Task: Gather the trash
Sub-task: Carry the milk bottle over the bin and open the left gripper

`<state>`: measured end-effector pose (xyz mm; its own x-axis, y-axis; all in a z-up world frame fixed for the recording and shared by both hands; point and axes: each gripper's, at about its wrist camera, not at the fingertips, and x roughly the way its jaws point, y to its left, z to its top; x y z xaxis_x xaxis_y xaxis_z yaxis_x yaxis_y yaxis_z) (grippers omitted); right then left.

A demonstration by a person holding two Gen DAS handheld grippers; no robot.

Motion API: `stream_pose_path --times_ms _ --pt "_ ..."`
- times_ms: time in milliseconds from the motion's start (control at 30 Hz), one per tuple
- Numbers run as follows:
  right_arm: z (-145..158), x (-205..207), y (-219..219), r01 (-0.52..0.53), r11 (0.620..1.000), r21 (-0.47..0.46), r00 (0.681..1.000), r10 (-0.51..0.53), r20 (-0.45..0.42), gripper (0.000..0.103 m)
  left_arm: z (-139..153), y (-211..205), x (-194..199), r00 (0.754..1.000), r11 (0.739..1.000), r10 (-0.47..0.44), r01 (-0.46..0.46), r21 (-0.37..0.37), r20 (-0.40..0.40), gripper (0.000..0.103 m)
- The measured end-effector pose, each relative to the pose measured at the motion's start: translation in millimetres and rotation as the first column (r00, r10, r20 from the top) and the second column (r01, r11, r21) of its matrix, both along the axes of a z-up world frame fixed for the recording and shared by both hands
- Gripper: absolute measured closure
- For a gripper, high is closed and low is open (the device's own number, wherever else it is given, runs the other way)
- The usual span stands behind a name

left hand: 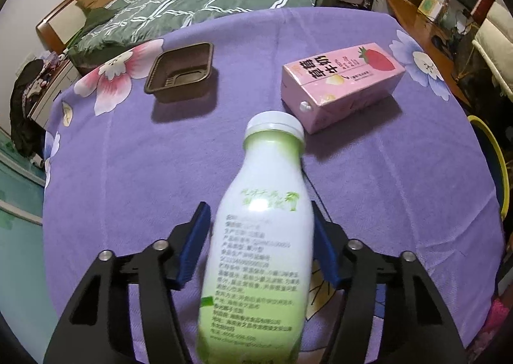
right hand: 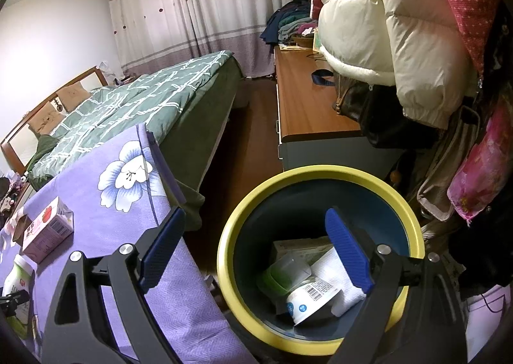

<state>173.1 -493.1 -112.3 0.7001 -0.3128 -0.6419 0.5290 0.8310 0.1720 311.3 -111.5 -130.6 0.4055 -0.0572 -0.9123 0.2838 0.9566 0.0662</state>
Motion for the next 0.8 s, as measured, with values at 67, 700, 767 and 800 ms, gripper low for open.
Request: stream_pose_path --times_ms 67,700,767,800 --pt "0 0 0 0.0 1.0 0.001 1.0 0.0 -0.001 0.019 -2 -2 1 1.0 1.0 -0.006 0.006 0.004 -0.01 0.05" --pt "4 -26 -6 -0.001 1.0 0.026 0.997 -0.001 0.071 0.019 23 -36 -42 0.993 0.994 -0.112 0.112 -0.013 0.047 0.051" --pt "4 -34 -10 0.003 1.0 0.028 0.997 -0.005 0.077 0.019 30 -48 -50 0.988 0.99 -0.142 0.143 -0.015 0.061 0.051" --pt "5 -39 -12 0.004 1.0 0.03 0.997 -0.006 0.08 0.019 32 -54 -54 0.986 0.988 -0.153 0.154 -0.016 0.065 0.051"
